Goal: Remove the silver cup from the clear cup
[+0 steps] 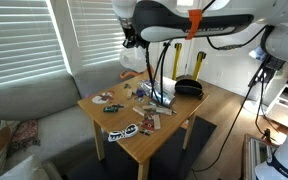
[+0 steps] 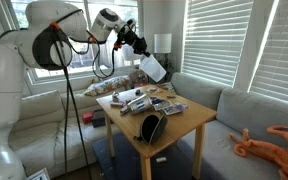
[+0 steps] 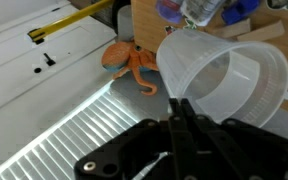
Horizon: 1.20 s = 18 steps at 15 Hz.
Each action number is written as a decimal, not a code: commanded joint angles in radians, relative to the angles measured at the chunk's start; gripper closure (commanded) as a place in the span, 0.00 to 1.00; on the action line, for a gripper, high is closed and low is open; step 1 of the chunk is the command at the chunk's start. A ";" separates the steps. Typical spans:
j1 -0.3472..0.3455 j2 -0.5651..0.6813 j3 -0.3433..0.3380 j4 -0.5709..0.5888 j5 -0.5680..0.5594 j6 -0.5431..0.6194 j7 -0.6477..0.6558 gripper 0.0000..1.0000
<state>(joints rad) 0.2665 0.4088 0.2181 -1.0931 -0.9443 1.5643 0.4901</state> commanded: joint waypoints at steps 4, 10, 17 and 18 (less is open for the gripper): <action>-0.101 0.116 0.041 0.165 0.275 0.141 -0.012 0.99; -0.172 0.172 0.103 0.180 0.537 0.210 -0.037 0.99; -0.335 0.186 0.169 0.214 0.873 0.176 -0.109 0.99; -0.353 0.194 0.176 0.222 0.916 0.170 -0.105 0.99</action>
<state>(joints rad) -0.0322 0.5706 0.3527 -0.9275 -0.1487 1.7679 0.4005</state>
